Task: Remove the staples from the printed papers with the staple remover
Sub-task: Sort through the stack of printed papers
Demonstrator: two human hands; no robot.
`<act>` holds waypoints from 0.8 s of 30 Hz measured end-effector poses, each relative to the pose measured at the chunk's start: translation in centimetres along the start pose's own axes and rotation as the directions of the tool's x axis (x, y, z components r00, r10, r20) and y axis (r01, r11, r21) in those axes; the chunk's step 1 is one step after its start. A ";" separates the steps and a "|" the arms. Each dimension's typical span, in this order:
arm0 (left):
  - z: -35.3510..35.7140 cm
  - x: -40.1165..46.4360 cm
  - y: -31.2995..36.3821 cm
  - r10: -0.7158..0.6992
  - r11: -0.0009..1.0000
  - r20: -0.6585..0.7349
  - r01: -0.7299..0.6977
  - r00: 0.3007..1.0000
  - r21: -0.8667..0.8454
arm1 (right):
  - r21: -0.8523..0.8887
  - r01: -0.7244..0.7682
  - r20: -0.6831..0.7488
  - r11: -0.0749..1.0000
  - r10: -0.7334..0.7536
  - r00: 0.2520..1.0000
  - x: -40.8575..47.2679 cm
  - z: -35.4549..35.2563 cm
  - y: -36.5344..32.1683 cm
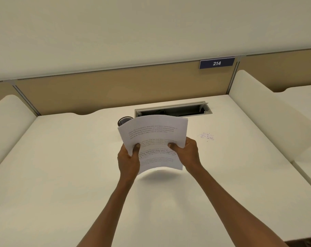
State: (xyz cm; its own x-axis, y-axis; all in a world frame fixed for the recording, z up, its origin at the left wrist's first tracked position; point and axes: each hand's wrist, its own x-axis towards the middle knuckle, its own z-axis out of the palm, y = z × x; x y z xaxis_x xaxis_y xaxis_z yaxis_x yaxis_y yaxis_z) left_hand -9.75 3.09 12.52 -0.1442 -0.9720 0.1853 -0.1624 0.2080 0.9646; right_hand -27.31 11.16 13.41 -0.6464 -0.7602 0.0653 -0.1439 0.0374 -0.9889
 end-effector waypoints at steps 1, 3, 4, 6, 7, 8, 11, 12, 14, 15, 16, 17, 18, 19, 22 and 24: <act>-0.1 0.2 0.1 0.003 1.000 -0.001 -0.003 1.000 -0.006 | 0.006 0.014 0.010 1.000 -0.014 1.000 0.1 -0.1 -0.5; -0.3 0.3 0.0 -0.005 1.000 0.008 0.005 1.000 -0.007 | 0.008 0.005 0.024 1.000 -0.005 1.000 0.3 -0.4 -0.7; -0.3 0.3 -0.5 -0.023 1.000 0.015 0.023 1.000 -0.006 | 0.007 -0.017 0.034 1.000 0.016 0.999 0.2 -0.4 -0.4; -0.3 -0.4 -1.9 -0.076 0.997 0.045 0.075 0.996 0.011 | 0.010 -0.074 0.053 0.997 0.073 0.996 -0.2 -0.2 0.9; -0.3 -0.9 -2.5 -0.094 0.995 0.060 0.093 0.994 0.025 | 0.006 -0.098 0.056 0.995 0.098 0.994 -0.6 -0.1 1.6; -0.3 -1.3 -3.0 -0.105 0.994 0.067 0.103 0.992 0.031 | 0.003 -0.115 0.054 0.993 0.115 0.992 -0.8 0.0 2.2; -0.3 -1.7 -3.1 -0.125 0.992 0.049 0.125 0.991 0.010 | 0.020 -0.132 0.033 0.991 0.132 0.991 -0.8 -0.1 2.4; -0.3 -1.6 -2.9 -0.128 0.992 0.039 0.128 0.991 0.005 | 0.025 -0.133 0.031 0.991 0.132 0.991 -0.6 -0.2 2.3; -0.2 -1.5 -3.0 -0.124 0.992 0.040 0.123 0.991 0.011 | 0.023 -0.137 0.035 0.990 0.136 0.990 -0.4 -0.3 2.4; -0.2 -1.7 -3.1 -0.119 0.993 0.051 0.118 0.992 0.021 | 0.018 -0.143 0.040 0.990 0.142 0.989 -0.5 -0.2 2.6; -0.1 -1.9 -3.4 -0.120 0.993 0.060 0.118 0.991 0.031 | 0.011 -0.151 0.046 0.988 0.151 0.988 -0.6 -0.1 3.0; -0.1 -2.1 -3.6 -0.121 0.992 0.066 0.119 0.990 0.034 | 0.003 -0.160 0.048 0.987 0.160 0.986 -0.8 0.1 3.2; 0.0 -2.3 -3.7 -0.125 0.992 0.065 0.123 0.990 0.035 | 0.001 -0.165 0.048 0.986 0.165 0.985 -0.9 0.1 3.4; 0.0 -2.4 -3.8 -0.128 0.991 0.059 0.126 0.990 0.032 | 0.005 -0.164 0.048 0.987 0.163 0.985 -0.9 0.1 3.4; -0.1 -2.5 -3.9 -0.149 0.989 0.031 0.148 0.988 0.028 | 0.015 -0.155 0.045 0.988 0.154 0.987 -0.7 0.0 3.7; -0.1 -2.7 -4.2 -0.163 0.986 0.027 0.161 0.986 0.051 | -0.016 -0.168 0.050 0.986 0.168 0.984 -0.9 0.1 4.3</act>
State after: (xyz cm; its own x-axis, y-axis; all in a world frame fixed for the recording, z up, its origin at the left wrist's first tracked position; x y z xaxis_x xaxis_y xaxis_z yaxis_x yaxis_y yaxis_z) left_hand -8.55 4.86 8.00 -0.1419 -0.9897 0.0206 -0.2331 0.0537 0.9710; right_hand -27.27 11.97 9.05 -0.6235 -0.7742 -0.1089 -0.0450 0.1746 -0.9836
